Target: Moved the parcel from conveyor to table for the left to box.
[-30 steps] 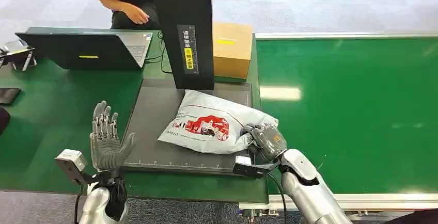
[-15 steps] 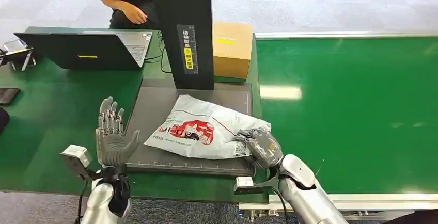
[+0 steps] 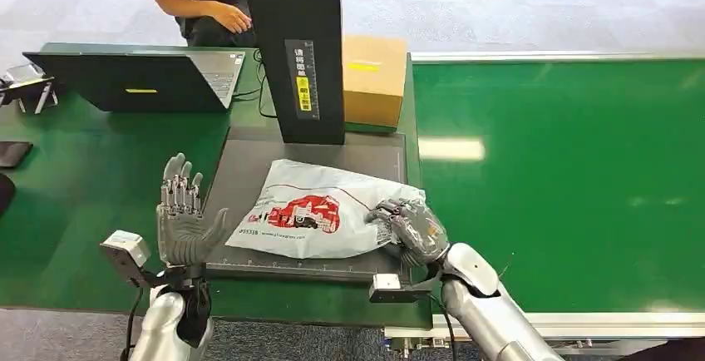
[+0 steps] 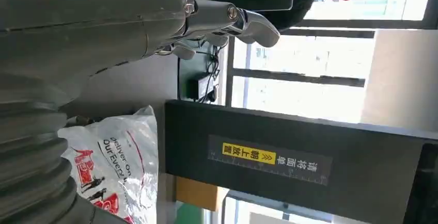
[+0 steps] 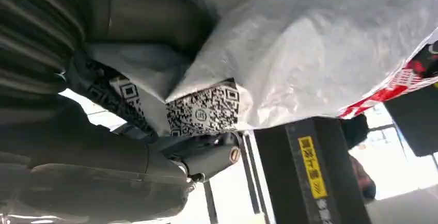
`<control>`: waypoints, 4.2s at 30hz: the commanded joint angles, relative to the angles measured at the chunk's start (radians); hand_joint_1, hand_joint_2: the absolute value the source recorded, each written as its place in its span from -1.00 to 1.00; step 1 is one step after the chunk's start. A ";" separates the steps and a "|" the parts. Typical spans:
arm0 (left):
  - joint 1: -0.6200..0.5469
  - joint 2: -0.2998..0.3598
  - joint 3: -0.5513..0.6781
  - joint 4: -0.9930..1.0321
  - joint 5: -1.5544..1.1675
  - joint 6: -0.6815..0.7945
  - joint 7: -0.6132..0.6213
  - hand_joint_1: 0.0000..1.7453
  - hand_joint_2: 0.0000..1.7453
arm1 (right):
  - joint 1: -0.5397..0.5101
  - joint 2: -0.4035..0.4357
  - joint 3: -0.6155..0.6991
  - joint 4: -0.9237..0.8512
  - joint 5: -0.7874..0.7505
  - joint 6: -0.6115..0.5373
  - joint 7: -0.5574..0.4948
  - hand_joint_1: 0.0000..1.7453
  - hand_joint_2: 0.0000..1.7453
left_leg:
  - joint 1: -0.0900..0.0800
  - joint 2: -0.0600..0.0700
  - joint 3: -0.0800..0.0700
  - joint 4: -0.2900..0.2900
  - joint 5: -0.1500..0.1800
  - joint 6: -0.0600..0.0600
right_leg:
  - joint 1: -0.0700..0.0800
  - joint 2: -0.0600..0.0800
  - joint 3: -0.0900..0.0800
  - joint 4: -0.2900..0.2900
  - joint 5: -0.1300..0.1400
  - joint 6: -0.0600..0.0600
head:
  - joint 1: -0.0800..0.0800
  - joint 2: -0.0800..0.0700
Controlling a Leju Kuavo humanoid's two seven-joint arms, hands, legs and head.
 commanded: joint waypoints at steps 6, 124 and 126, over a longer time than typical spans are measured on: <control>-0.018 0.036 -0.022 0.062 0.002 0.005 -0.001 -1.00 1.00 | -0.048 0.024 -0.017 0.124 -0.086 0.098 -0.011 -1.00 -1.00 | 0.000 0.002 0.003 -0.003 0.001 0.000 | 0.001 0.002 0.002 -0.003 0.002 -0.002 | 0.000 0.000; 0.041 0.027 -0.120 0.078 -0.946 0.103 0.494 1.00 1.00 | 0.371 0.144 -0.701 -0.417 -0.554 0.619 0.207 -1.00 1.00 | 0.000 0.001 0.002 -0.003 0.000 0.000 | 0.000 0.000 0.002 -0.003 0.000 -0.001 | 0.000 0.000; 0.041 0.028 -0.118 0.075 -0.939 0.105 0.490 1.00 1.00 | 0.374 0.145 -0.702 -0.419 -0.555 0.619 0.208 -1.00 1.00 | 0.000 0.001 0.002 -0.003 0.000 0.000 | 0.001 0.001 0.002 -0.003 0.000 -0.002 | 0.000 0.000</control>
